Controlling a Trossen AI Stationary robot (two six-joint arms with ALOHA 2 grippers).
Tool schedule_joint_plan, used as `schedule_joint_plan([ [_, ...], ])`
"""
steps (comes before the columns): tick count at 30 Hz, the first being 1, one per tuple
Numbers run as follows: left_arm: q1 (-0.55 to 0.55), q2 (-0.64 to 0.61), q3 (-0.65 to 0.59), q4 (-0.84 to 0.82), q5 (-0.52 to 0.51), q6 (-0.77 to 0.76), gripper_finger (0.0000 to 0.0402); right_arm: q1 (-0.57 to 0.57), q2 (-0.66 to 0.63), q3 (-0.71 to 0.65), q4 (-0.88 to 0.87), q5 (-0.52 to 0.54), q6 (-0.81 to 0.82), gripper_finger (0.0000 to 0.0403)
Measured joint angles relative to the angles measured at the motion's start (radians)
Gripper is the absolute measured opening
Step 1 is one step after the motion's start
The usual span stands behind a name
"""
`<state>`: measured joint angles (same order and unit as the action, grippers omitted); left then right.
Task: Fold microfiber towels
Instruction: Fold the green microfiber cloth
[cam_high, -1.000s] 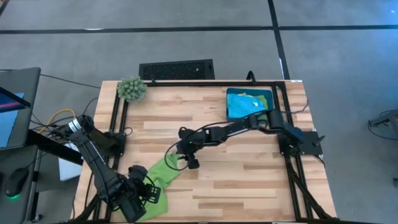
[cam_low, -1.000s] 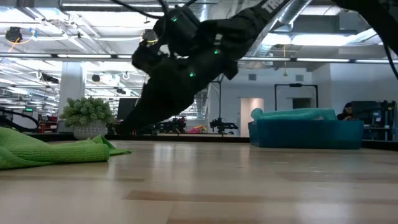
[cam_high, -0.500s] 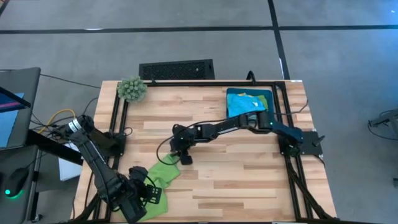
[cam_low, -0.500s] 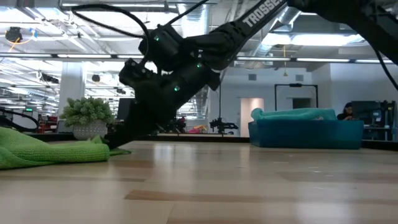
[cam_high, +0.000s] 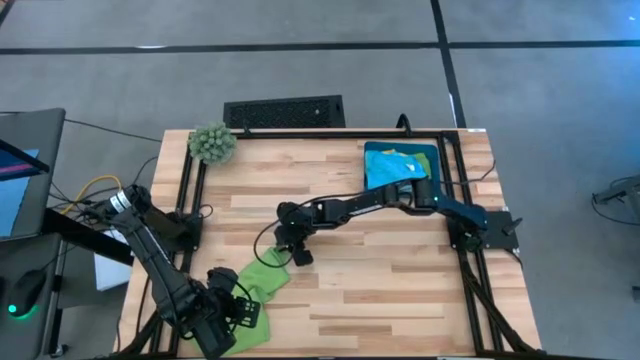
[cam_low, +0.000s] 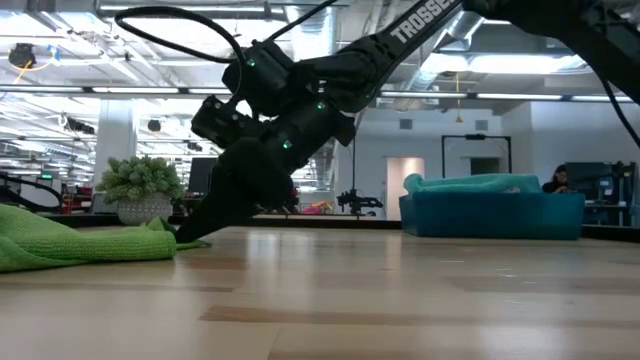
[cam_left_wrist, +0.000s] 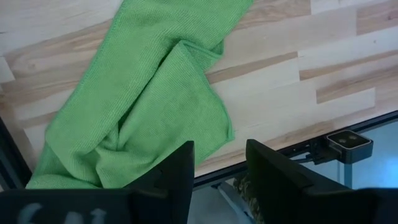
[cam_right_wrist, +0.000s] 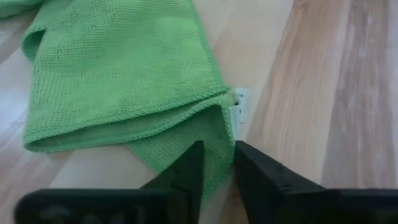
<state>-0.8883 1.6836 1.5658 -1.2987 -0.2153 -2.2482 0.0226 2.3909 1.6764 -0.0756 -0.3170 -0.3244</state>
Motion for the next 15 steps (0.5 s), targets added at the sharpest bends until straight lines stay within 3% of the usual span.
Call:
schedule_joint_plan([
  [7, 0.000, 0.000, 0.000, 0.000, 0.000, 0.000, 0.0137, 0.012, 0.000, 0.000, -0.004, -0.049, 0.001, 0.0017],
  [15, 0.000, 0.000, 0.000, -0.001, 0.000, 0.000, 0.0137, 0.028, -0.033, -0.001, -0.085, -0.043, 0.002, 0.0005],
])
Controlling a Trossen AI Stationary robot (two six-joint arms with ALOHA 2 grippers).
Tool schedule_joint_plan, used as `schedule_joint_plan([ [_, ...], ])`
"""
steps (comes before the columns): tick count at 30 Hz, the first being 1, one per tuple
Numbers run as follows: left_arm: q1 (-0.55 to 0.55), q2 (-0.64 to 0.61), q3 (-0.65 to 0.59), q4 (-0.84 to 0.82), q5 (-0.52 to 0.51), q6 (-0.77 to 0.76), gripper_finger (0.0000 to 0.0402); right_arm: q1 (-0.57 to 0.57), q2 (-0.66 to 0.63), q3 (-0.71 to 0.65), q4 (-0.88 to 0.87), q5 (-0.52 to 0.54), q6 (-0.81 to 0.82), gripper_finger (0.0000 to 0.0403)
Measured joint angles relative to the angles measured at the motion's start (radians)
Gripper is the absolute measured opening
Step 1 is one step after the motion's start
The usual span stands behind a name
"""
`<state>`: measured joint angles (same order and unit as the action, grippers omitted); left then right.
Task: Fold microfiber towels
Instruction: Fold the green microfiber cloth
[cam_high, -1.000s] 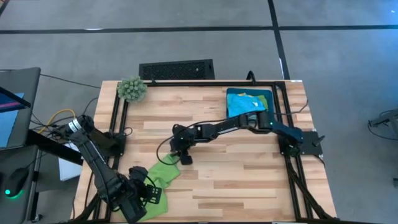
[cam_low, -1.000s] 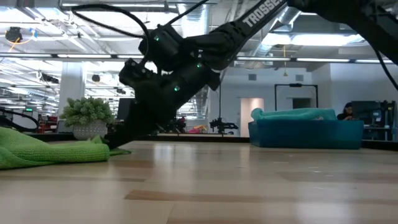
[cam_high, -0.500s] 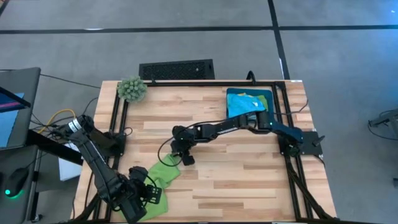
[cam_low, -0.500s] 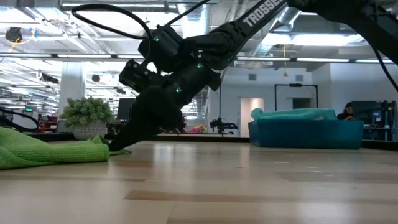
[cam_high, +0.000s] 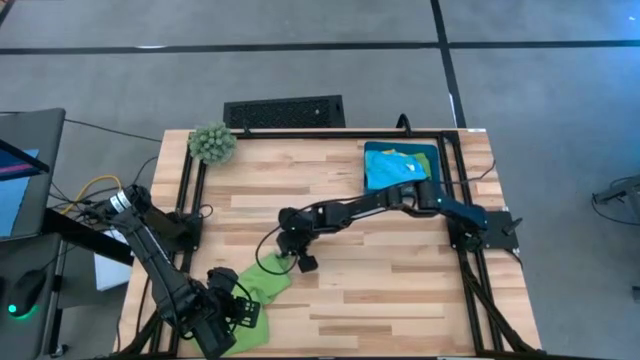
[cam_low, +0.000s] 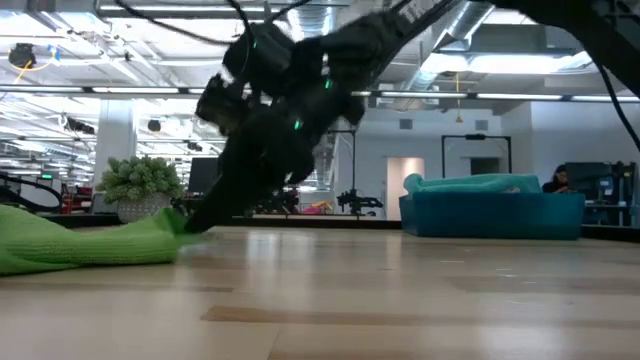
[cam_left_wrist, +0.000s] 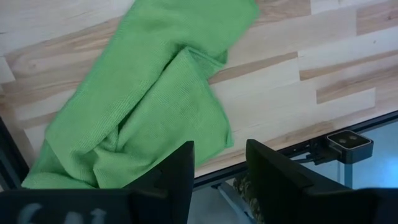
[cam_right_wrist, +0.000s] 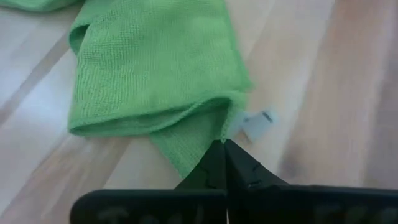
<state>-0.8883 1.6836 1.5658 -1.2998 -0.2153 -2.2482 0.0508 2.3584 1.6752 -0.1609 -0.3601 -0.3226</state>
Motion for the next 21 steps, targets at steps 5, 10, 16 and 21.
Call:
schedule_joint_plan([
  [5, 0.000, 0.000, 0.000, -0.003, 0.000, 0.022, 0.0137, -0.005, -0.099, 0.000, -0.114, 0.072, -0.006, 0.0004],
  [10, 0.000, 0.000, 0.000, -0.017, -0.027, 0.030, 0.0137, -0.017, -0.205, 0.000, -0.201, 0.155, -0.026, 0.0003],
  [16, 0.006, 0.000, 0.000, -0.047, -0.143, 0.096, 0.0137, -0.031, -0.340, 0.000, -0.289, 0.236, -0.026, 0.0002],
  [21, 0.026, -0.001, 0.000, -0.058, -0.330, 0.279, 0.0137, -0.039, -0.451, 0.000, -0.327, 0.308, -0.026, 0.0001],
])
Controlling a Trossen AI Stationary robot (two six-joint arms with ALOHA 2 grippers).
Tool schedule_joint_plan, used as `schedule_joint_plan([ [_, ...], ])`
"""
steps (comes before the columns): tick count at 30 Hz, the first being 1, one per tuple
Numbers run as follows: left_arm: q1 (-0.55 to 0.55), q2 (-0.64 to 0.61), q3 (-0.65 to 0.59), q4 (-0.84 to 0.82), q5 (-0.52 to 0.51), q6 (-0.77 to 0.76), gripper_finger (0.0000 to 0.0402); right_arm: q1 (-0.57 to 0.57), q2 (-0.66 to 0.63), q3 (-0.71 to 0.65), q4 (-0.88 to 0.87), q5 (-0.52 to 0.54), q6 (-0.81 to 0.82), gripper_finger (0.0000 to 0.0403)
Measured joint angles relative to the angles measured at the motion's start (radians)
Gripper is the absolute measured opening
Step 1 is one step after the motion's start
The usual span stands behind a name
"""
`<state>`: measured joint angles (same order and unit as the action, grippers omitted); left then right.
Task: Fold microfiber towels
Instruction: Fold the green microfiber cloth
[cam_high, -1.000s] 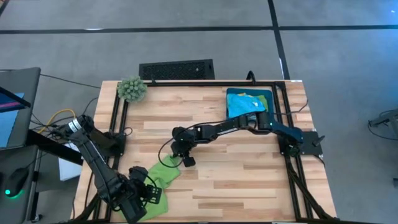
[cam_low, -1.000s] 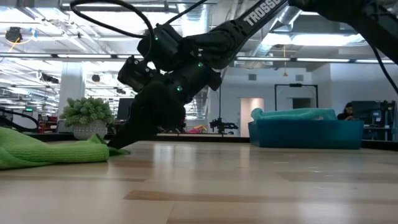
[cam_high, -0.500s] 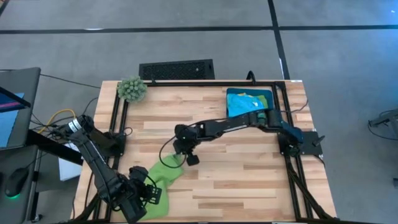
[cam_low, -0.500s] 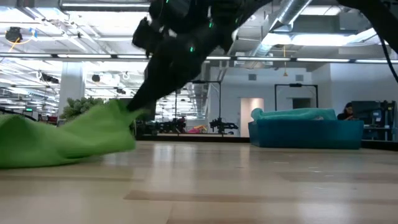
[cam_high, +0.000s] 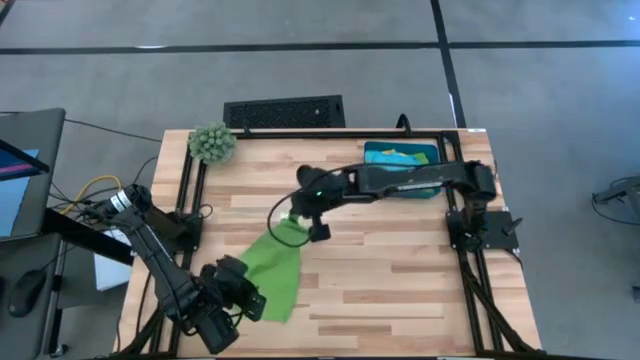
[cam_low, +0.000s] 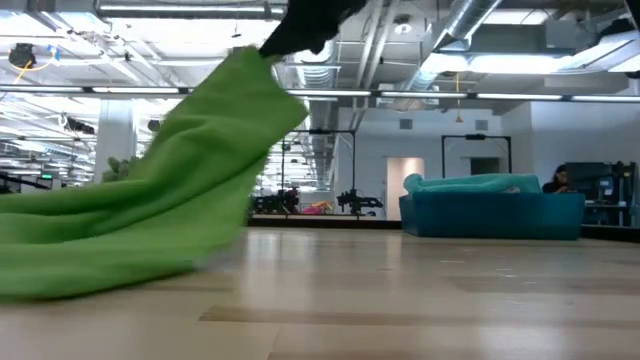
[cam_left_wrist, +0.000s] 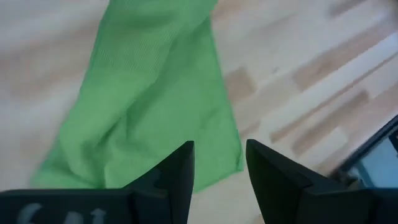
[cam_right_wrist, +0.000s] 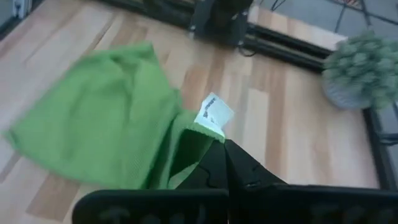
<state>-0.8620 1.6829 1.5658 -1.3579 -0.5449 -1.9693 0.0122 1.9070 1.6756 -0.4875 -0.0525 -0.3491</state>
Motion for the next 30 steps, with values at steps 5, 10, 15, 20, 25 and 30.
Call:
schedule_joint_plan([
  [5, 0.045, 0.000, 0.000, -0.014, -0.295, 0.330, 0.0137, -0.011, -0.067, 0.000, -0.025, 0.005, 0.000, 0.0001],
  [10, 0.141, 0.000, 0.000, -0.070, -0.411, 0.617, 0.0137, -0.017, -0.097, 0.000, -0.047, 0.005, 0.000, 0.0001],
  [15, 0.254, 0.000, 0.000, -0.080, -0.395, 0.831, 0.0137, -0.021, -0.102, -0.001, -0.052, 0.005, -0.003, 0.0000],
  [20, 0.329, 0.000, 0.000, 0.019, -0.299, 1.010, 0.0137, -0.034, -0.105, 0.000, -0.050, 0.009, -0.026, 0.0000],
  [25, 0.327, 0.000, 0.000, 0.067, -0.157, 1.069, 0.0137, -0.070, -0.106, 0.002, -0.067, 0.012, -0.043, 0.0000],
  [30, 0.296, 0.000, 0.000, 0.067, -0.148, 1.017, 0.0137, -0.102, -0.148, 0.079, -0.134, 0.016, -0.054, 0.0000],
])
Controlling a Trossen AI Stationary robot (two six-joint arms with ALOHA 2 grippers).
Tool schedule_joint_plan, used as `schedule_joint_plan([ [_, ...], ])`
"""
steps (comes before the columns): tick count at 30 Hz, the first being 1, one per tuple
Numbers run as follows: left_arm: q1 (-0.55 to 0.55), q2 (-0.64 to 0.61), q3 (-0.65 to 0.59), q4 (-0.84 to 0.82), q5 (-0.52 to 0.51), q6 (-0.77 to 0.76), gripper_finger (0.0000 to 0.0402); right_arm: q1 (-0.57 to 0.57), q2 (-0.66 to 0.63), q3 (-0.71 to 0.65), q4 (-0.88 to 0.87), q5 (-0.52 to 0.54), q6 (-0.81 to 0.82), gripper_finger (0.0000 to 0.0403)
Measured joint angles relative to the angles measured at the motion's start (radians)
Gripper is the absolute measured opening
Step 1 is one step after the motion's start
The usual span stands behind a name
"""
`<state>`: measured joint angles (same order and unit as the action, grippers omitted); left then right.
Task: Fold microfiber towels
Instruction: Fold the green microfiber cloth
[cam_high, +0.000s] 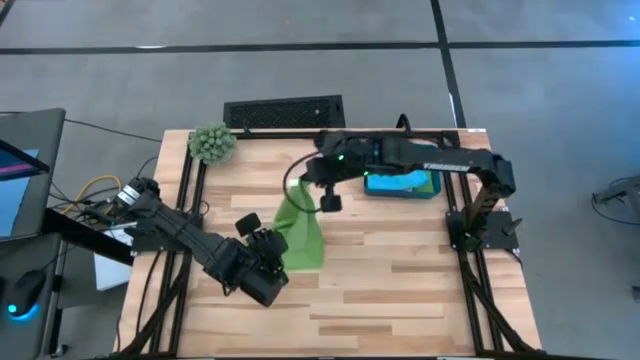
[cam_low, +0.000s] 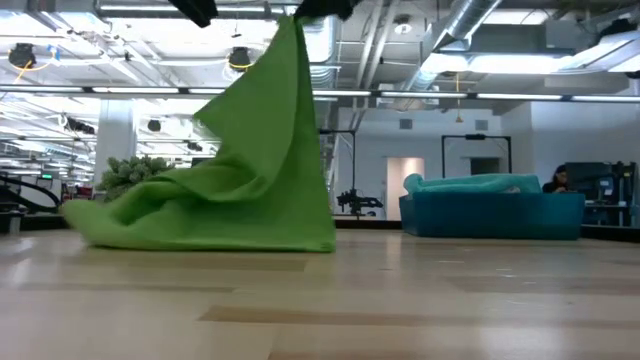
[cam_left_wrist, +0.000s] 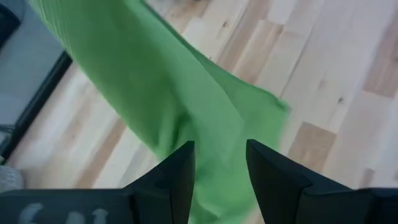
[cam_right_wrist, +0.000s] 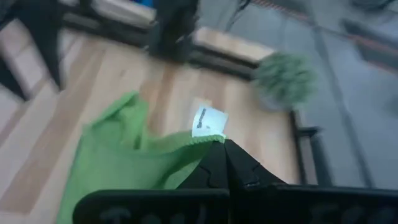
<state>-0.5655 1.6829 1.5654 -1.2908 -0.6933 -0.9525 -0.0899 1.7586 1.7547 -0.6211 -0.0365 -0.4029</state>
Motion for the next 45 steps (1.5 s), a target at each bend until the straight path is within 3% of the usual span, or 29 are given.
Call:
schedule_joint_plan([
  [4, -0.020, 0.000, 0.000, 0.005, -0.034, -0.065, 0.0137, -0.016, -0.017, 0.074, -0.047, 0.048, -0.020, 0.0000],
  [9, -0.036, 0.000, 0.000, 0.011, -0.202, -0.101, 0.0137, -0.021, -0.027, 0.161, -0.085, 0.073, -0.019, 0.0000],
  [13, -0.007, 0.000, 0.000, 0.011, -0.245, -0.105, 0.0137, -0.017, -0.021, 0.214, -0.085, 0.083, -0.017, 0.0000],
  [18, 0.056, 0.000, 0.000, 0.036, -0.276, -0.048, 0.0137, 0.005, -0.021, 0.241, -0.050, 0.165, -0.056, 0.0000],
  [22, 0.095, 0.000, 0.000, 0.060, -0.350, 0.014, 0.0137, 0.012, -0.020, 0.241, 0.007, 0.169, -0.076, 0.0000],
  [31, 0.166, 0.000, 0.000, 0.192, -0.363, 0.149, 0.0137, 0.011, -0.020, 0.242, 0.122, 0.261, -0.077, 0.0000],
  [42, 0.186, 0.000, 0.000, 0.177, -0.409, 0.176, 0.0137, 0.005, -0.020, 0.242, 0.145, 0.278, -0.105, 0.0001],
  [45, 0.183, 0.000, 0.000, 0.125, -0.437, 0.115, 0.0137, 0.002, -0.020, 0.242, 0.144, 0.278, -0.105, 0.0001],
])
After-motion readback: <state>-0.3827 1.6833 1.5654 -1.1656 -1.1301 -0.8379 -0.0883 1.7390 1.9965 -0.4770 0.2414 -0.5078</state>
